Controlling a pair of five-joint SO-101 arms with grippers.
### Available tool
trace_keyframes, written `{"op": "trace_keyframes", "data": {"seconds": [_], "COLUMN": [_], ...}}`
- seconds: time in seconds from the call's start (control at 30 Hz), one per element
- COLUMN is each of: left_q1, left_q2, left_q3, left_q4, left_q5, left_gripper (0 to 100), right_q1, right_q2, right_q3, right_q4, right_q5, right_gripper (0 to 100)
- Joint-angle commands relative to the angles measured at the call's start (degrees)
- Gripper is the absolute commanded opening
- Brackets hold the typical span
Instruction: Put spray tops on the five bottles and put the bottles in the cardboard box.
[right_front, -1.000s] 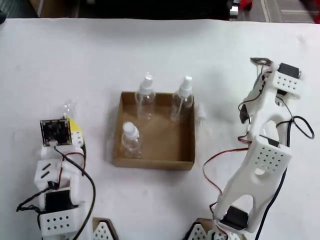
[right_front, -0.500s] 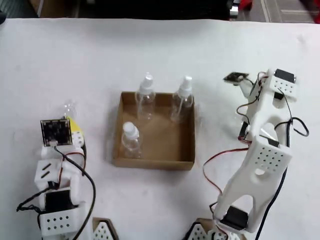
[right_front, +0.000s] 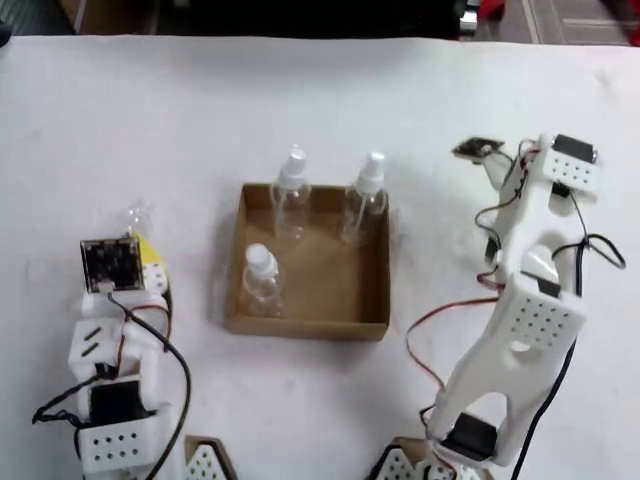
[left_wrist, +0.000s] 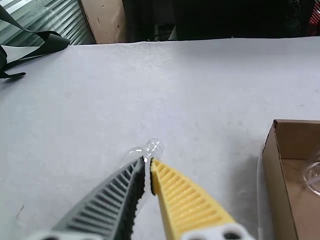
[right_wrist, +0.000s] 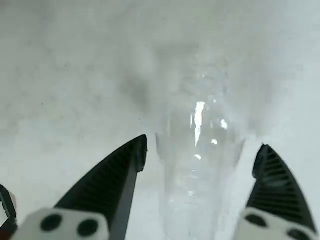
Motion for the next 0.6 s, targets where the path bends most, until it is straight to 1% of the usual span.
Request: {"op": "trace_keyframes", "data": {"seconds": [0.0,0.2,0.57], "left_q1": [0.5,0.5,0.5], "left_q2": [-1.1,-1.1,-1.1], "left_q3": [-1.3,-1.3,-1.2], "left_q4": [0.3,0.4,0.4], "left_q5": [-0.5,-0.5,-0.5], "left_gripper": [3,3,3], "right_q1": [-1.4,-1.4,-0.1], "right_q2": [-7.5,-10.7,-5.6], "right_q3": [-0.4,-0.2,-0.2], "right_q4": [1.6,1.6,1.5], "right_q5": [-0.7,-0.7,-0.7], "right_gripper": [28.6,28.5,28.4]}}
